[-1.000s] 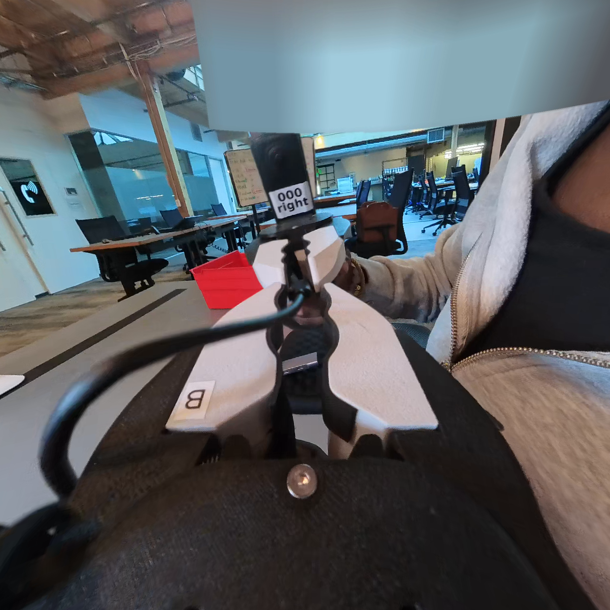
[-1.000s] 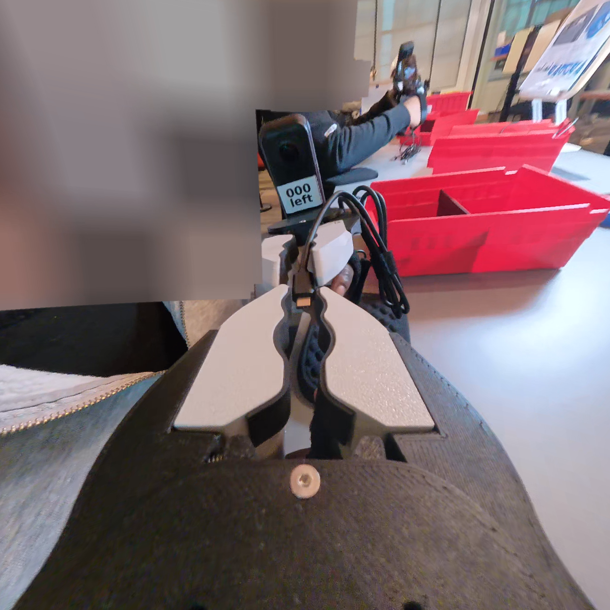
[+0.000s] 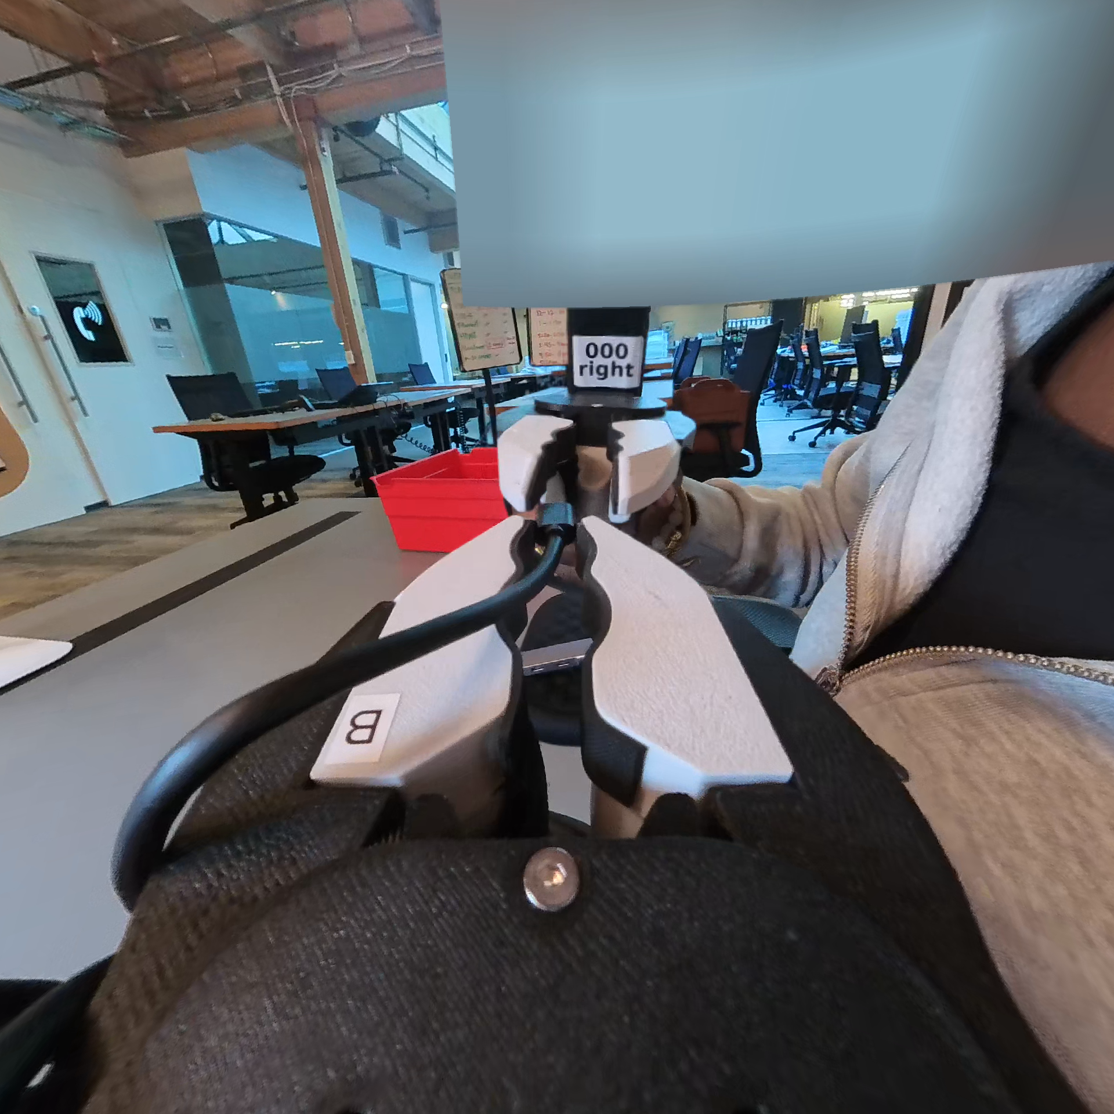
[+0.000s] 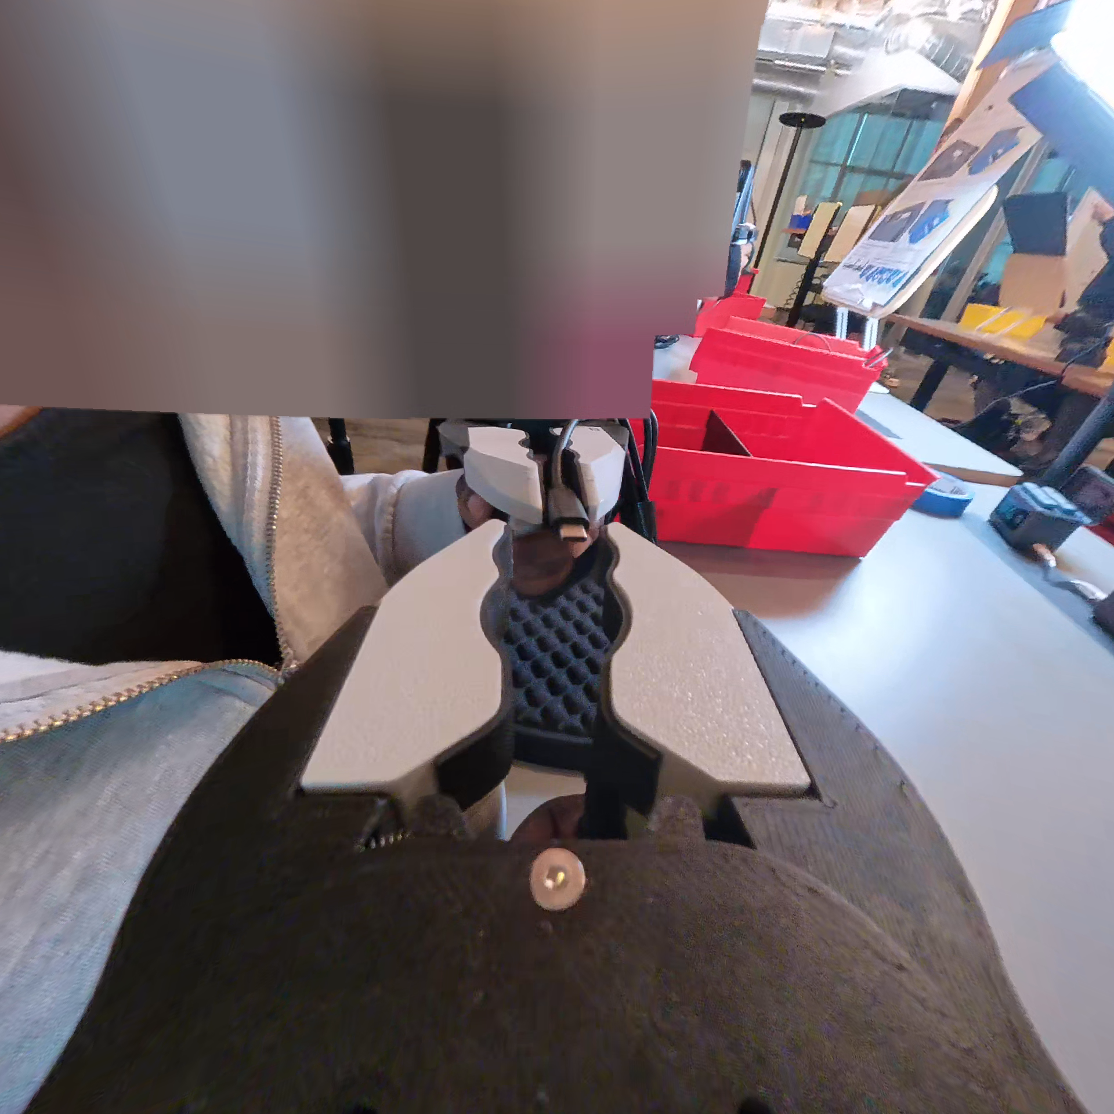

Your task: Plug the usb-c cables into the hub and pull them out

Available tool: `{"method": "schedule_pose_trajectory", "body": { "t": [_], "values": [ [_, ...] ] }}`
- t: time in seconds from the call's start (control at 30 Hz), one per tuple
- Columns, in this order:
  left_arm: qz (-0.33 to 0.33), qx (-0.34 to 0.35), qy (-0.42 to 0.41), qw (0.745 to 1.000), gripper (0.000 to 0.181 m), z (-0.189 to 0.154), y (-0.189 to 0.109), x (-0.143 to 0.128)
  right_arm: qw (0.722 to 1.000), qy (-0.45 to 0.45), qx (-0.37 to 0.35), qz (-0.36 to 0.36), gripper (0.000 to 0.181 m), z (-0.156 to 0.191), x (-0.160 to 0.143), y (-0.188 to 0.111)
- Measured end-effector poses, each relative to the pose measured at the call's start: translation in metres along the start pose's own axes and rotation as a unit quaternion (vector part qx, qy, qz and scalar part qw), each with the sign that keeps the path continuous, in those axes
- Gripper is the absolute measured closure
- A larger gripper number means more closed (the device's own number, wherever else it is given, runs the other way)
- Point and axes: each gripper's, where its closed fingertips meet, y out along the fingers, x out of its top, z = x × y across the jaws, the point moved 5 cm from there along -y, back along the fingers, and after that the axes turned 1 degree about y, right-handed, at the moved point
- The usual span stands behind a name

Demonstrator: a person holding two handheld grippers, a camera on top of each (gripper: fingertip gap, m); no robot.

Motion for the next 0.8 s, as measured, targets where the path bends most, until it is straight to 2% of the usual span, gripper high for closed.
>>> {"method": "schedule_pose_trajectory", "body": {
  "t": [0.2, 0.43, 0.8],
  "values": [
    [-0.009, -0.013, -0.006, 1.0, 0.168, -0.004, 0.0038, 0.001, 1.0, -0.007, 0.005, 0.005, 0.169, 0.0003, -0.0006, 0.0063],
    [0.001, -0.022, -0.008, 1.0, 0.168, -0.0057, 0.0025, -0.0014, 0.999, -0.006, 0.024, 0.028, 0.17, 0.001, -0.0032, 0.0076],
    [0.01, -0.022, -0.017, 1.0, 0.168, -0.004, 0.0018, -0.0045, 0.998, -0.034, 0.014, 0.048, 0.17, 0.0008, -0.0049, 0.009]
  ]
}}
